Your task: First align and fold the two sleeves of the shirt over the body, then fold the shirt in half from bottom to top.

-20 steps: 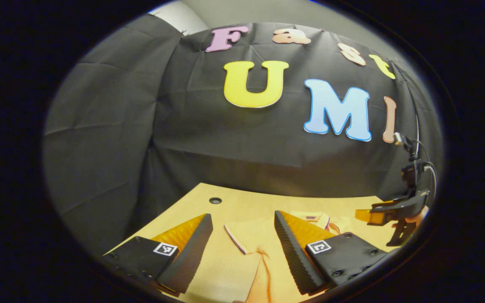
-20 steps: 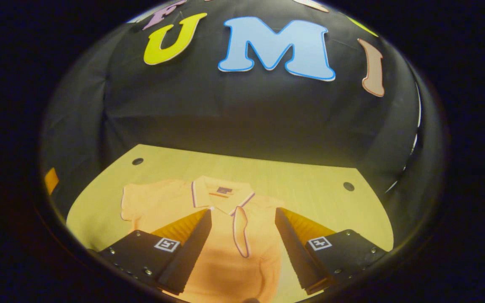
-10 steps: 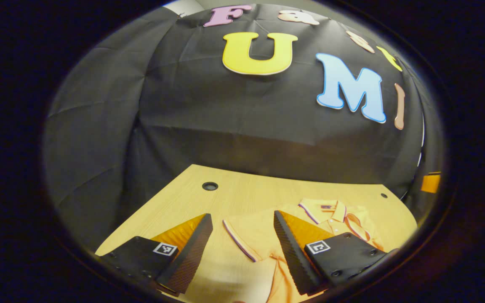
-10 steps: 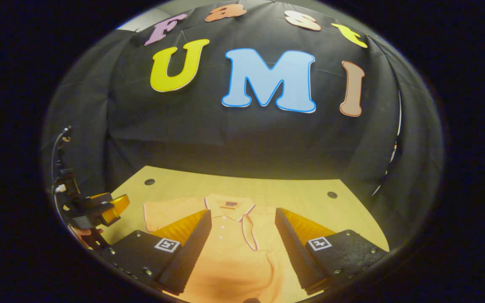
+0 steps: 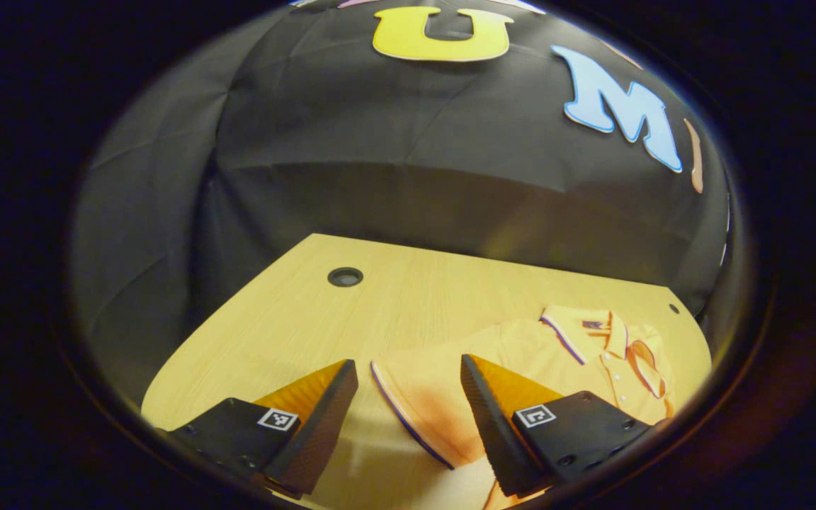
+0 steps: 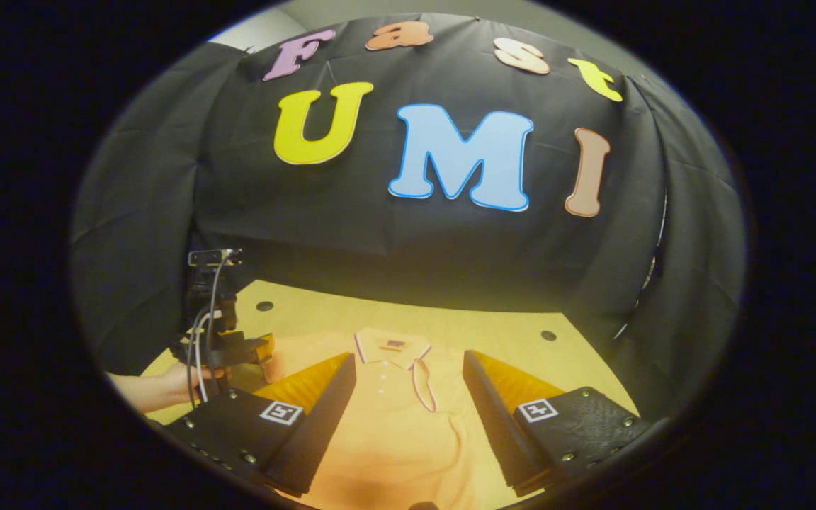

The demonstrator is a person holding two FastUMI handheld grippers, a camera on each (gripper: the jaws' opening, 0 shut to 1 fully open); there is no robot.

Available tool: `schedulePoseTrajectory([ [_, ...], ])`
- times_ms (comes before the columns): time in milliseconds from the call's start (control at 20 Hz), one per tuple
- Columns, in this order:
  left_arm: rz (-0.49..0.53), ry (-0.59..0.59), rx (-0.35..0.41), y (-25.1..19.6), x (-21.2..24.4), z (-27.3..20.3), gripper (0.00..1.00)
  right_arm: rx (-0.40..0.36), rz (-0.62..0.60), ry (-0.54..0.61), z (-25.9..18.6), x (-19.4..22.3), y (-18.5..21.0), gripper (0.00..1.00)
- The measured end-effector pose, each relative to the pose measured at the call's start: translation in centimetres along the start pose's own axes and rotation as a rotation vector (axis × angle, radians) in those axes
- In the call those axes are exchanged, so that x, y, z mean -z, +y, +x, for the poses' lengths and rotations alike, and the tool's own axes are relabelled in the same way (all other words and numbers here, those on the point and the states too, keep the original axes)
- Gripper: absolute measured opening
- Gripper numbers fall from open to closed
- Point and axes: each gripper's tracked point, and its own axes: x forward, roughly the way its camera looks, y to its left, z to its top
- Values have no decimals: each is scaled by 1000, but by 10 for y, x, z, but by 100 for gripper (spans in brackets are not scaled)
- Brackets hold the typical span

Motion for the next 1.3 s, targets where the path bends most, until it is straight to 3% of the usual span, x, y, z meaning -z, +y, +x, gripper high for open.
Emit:
schedulePoseTrajectory([
  [650,81,123,-34,-4,35,37,93,-52,27,23,-1,14,4,94],
  [900,92,123,-24,-12,35,40,55,-58,46,28,-1,20,-1,95],
  [950,85,120,-12,-15,34,40,39,-55,51,31,-2,22,-3,94],
  [1000,82,116,-3,-18,32,40,31,-51,55,34,-4,24,-5,94],
  [1050,98,121,-8,-17,33,42,14,-45,57,41,-5,27,-8,94],
  [1100,102,119,-9,-20,33,42,13,-40,61,42,-7,29,-12,94],
  [1150,105,119,-11,-22,31,40,6,-34,66,44,-9,30,-15,93],
  [1300,96,84,-12,-27,18,35,6,-18,80,46,-13,34,-24,94],
])
